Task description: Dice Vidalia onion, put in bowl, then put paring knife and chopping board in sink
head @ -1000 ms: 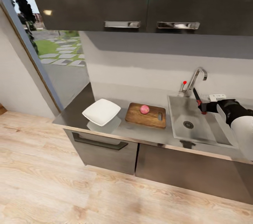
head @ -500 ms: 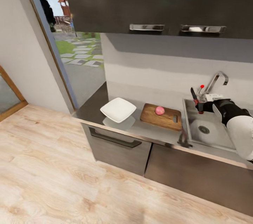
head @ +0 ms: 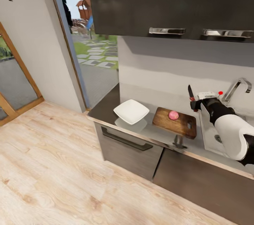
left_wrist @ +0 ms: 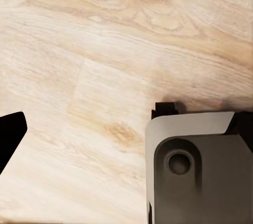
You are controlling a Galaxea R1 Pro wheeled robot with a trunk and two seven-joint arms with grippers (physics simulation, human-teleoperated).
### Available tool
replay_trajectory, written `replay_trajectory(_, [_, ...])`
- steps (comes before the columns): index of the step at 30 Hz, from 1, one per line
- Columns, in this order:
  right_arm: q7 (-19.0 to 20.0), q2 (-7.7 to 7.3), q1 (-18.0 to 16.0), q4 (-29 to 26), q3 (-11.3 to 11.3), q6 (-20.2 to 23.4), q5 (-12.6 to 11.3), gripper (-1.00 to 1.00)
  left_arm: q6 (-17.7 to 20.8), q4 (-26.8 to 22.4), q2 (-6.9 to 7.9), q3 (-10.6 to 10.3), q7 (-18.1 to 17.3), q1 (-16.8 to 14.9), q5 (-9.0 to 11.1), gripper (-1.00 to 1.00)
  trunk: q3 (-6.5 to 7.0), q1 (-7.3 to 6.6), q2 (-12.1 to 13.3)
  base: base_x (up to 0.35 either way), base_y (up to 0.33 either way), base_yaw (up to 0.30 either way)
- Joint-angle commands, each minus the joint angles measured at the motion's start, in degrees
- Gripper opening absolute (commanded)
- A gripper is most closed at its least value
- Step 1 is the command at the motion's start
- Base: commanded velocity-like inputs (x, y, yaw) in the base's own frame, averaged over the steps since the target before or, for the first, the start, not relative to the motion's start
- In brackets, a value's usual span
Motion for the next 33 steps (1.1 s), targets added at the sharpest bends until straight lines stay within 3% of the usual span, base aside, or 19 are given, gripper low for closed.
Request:
replay_trajectory(1, [-5.76, 1.61, -0.04, -1.14, 2.23, 0.13, 0.61, -1.0, -0.45, 0.28, -0.03, -0.47, 0.14, -0.12, 0.18, 1.0, -0.05, 0.03, -0.11, 0.0, 0.0, 0.219])
replay_trajectory(3, [-10.47, 2.8, -0.04, -2.65, 5.9, 0.12, 0.62, -1.0, -0.46, 0.28, -0.03, -0.47, 0.15, -0.12, 0.18, 1.0, 0.08, 0.03, -0.11, 0.0, 0.0, 0.208])
replay_trajectory(8, [-23.67, 5.76, -0.04, -4.91, 22.74, 0.05, 0.63, -1.0, -0.44, 0.28, -0.1, -0.47, 0.14, -0.12, 0.16, 1.0, 0.22, 0.03, -0.11, 0.0, 0.0, 0.097])
replay_trajectory(9, [-25.59, 6.27, -0.04, -5.02, 25.18, 0.04, 0.63, -1.0, -0.44, 0.28, -0.11, -0.47, 0.14, -0.12, 0.17, 1.0, 0.23, 0.03, -0.11, 0.0, 0.0, 0.022])
replay_trajectory(12, [-29.79, 7.48, -0.04, -5.14, 29.14, 0.11, 0.63, -1.0, -0.46, 0.28, -0.11, -0.47, 0.15, -0.12, 0.18, 1.0, 0.24, 0.03, -0.11, 0.0, 0.0, 0.012])
replay_trajectory(16, [-34.51, 9.46, -0.04, -5.06, 32.6, 0.24, 0.83, -1.0, -0.42, 0.28, -0.11, -0.47, 0.12, -0.12, 0.16, 1.0, 0.24, 0.03, -0.11, 0.0, 0.0, 0.003])
replay_trajectory(21, [-35.86, 10.25, 0.01, -4.13, 37.1, 0.28, 1.67, -1.0, -0.41, 0.28, -0.26, -0.52, 0.1, -0.12, 0.12, 1.0, 0.24, 0.03, -0.11, 0.0, -0.088, 0.0])
replay_trajectory(25, [-35.93, 10.44, 0.1, -3.26, 37.69, 0.29, 1.8, -1.0, -0.41, 0.28, -0.34, -0.54, 0.09, -0.12, 0.1, 1.0, 0.24, 0.03, -0.11, -0.005, -0.268, 0.0])
replay_trajectory(33, [-35.79, 12.67, 0.14, 1.4, 38.45, 0.27, 1.85, -1.0, -0.4, 0.28, -0.38, -0.49, 0.11, -0.12, 0.13, 1.0, 0.24, 0.03, -0.11, -0.056, -0.305, 0.0])
